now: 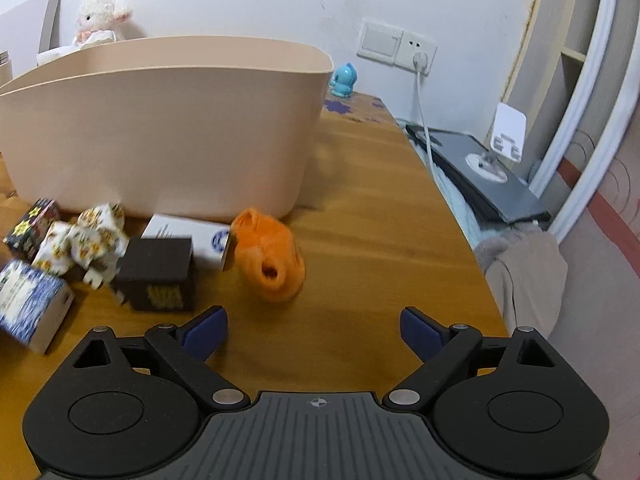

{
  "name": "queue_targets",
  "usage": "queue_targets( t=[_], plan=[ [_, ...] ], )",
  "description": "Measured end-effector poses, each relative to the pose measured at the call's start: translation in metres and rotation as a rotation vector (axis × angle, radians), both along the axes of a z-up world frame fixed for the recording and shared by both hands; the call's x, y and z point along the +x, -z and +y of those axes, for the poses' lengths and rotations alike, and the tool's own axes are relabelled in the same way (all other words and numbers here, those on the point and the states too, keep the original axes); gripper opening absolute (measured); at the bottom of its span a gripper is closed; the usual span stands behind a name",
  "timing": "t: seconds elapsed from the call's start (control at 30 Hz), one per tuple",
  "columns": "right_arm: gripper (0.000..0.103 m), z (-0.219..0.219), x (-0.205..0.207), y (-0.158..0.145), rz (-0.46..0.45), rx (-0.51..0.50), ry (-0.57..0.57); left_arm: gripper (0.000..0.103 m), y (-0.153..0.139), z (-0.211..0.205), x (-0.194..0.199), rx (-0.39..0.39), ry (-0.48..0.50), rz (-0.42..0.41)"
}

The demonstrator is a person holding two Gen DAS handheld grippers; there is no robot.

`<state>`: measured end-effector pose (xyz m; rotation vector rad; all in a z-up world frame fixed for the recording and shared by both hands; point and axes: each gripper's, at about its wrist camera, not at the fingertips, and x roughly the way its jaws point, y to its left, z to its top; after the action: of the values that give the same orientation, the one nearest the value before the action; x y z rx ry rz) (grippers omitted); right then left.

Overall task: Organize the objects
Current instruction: 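Grasp the green herb bag with left tool while right tool grasps orange toy, then carry both items over the basket and open both tools to drop them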

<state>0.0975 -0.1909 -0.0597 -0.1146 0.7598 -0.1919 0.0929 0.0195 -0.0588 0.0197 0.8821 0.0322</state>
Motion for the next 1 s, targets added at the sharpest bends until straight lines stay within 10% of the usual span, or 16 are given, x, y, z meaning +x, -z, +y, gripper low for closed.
queue_targets(
  t=[0.23,0.5,0.6,0.7,1.0],
  plan=[
    [0.079,0.003,0.024,0.003,-0.029,0.002,-0.041,0.103,0.003,0.002,0.013,-0.022,0.021,-0.022],
    [0.016,0.012,0.031,0.002,-0.036,0.027,-0.089,0.088,0.000,-0.001,0.012,-0.027,0.058,-0.059],
    [0.010,0.016,0.027,0.002,-0.032,0.025,-0.089,0.084,-0.001,0.002,0.011,-0.033,0.061,-0.064],
    [0.009,0.015,0.019,-0.001,-0.027,0.053,-0.081,0.055,-0.005,0.005,0.009,-0.029,0.056,-0.073],
    [0.009,0.005,-0.014,-0.030,-0.081,0.080,-0.050,0.053,-0.017,0.013,-0.007,-0.082,0.048,-0.075]
  ],
)
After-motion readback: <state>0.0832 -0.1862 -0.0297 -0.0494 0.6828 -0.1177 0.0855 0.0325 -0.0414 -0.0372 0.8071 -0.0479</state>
